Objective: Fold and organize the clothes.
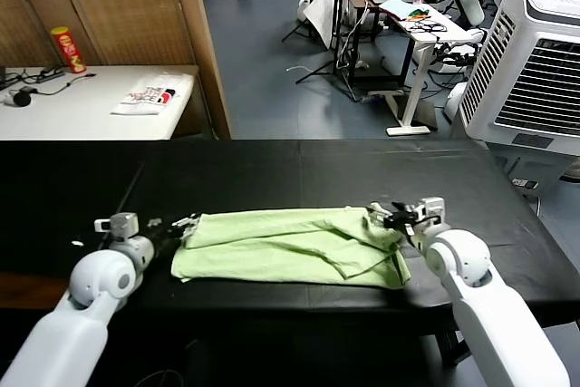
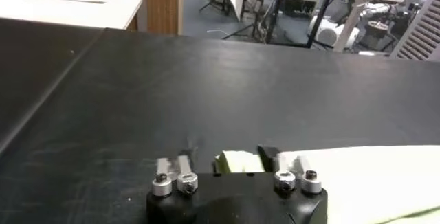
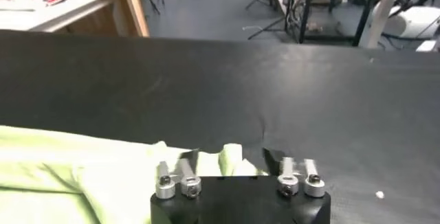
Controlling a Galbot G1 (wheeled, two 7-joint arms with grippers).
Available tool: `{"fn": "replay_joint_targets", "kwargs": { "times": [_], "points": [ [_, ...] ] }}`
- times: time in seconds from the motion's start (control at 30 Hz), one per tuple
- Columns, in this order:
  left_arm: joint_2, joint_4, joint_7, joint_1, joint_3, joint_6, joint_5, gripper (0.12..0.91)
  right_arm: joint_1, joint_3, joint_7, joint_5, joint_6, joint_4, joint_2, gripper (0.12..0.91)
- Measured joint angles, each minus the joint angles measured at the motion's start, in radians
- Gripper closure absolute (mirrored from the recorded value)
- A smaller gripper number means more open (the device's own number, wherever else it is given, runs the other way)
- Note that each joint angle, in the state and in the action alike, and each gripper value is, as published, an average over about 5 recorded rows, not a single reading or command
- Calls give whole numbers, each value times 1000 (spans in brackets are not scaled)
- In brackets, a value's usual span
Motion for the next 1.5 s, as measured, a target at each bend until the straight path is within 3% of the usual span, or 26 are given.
{"fn": "replay_joint_targets", "kwargs": {
  "times": [0.3, 0.67, 0.77, 1.0, 1.1, 1.27, 1.5],
  "points": [
    [-38, -110, -1, 118, -63, -17, 41, 232, -90, 61, 2, 23, 2, 133, -3, 227],
    [-131, -102, 19, 215, -69, -69, 120, 250, -149, 103, 3, 43, 6, 215, -9, 227],
    [-148, -100, 21, 226, -67, -76, 136, 347, -151, 104, 3, 42, 8, 220, -7, 227],
    [-189, -83, 18, 230, -56, -84, 154, 727, -153, 106, 0, 39, 15, 228, -1, 227],
    [-203, -87, 16, 226, -53, -82, 153, 853, -153, 114, 0, 38, 16, 228, 0, 227],
    [-197, -99, 25, 215, -55, -83, 206, 871, -158, 131, 0, 38, 16, 227, 6, 227],
    [-112, -66, 77, 206, -96, -169, 379, 873, -177, 153, 0, 34, 18, 227, 24, 227]
  ]
}}
